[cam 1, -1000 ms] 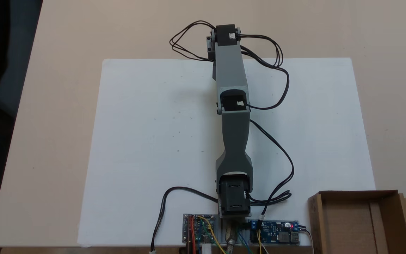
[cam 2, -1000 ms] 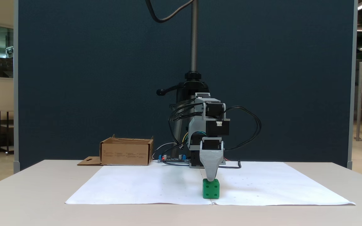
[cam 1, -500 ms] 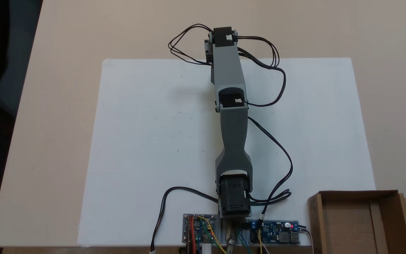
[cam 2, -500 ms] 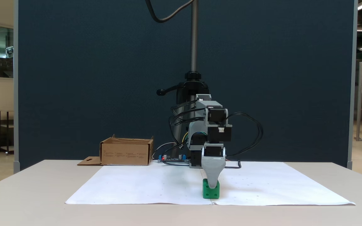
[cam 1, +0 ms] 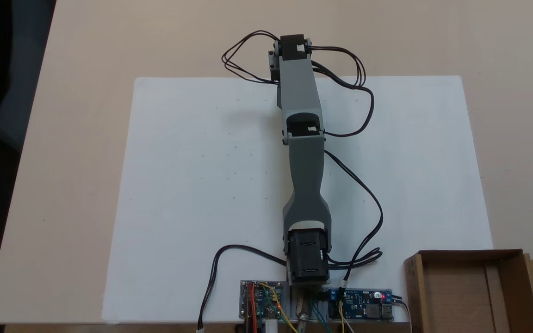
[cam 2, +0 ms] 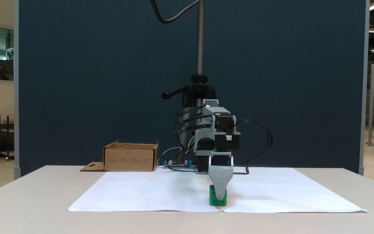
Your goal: Grasp a green dice and put it in the bin.
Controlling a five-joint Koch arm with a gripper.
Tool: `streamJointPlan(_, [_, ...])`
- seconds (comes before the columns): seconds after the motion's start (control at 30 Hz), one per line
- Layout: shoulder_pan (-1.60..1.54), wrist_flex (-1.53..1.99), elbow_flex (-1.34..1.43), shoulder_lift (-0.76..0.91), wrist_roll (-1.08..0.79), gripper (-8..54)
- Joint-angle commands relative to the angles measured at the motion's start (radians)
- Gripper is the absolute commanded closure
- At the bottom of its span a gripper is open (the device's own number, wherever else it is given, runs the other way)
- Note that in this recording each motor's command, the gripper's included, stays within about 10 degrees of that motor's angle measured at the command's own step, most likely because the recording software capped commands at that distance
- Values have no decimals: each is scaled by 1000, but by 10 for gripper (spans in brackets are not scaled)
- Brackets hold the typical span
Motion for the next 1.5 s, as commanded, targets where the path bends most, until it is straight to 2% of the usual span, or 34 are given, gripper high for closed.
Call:
streamJointPlan(0.0, [6, -35, -40, 21, -75, 36])
streamJointPlan(0.57, [31, -23, -41, -12, -110, 47])
streamJointPlan(0.77, [31, -12, -40, -12, -110, 138])
streamJointPlan(0.9, [31, -5, -40, -12, -110, 142])
streamJointPlan(1.0, [31, -3, -40, -12, -110, 185])
streamJointPlan(1.1, [31, 3, -41, -12, -110, 189])
streamJointPlan(1.23, [31, 2, -40, -11, -110, 322])
streamJointPlan(1.27, [32, 2, -40, -11, -110, 336])
streamJointPlan(1.47, [52, -6, -41, 11, -107, 336])
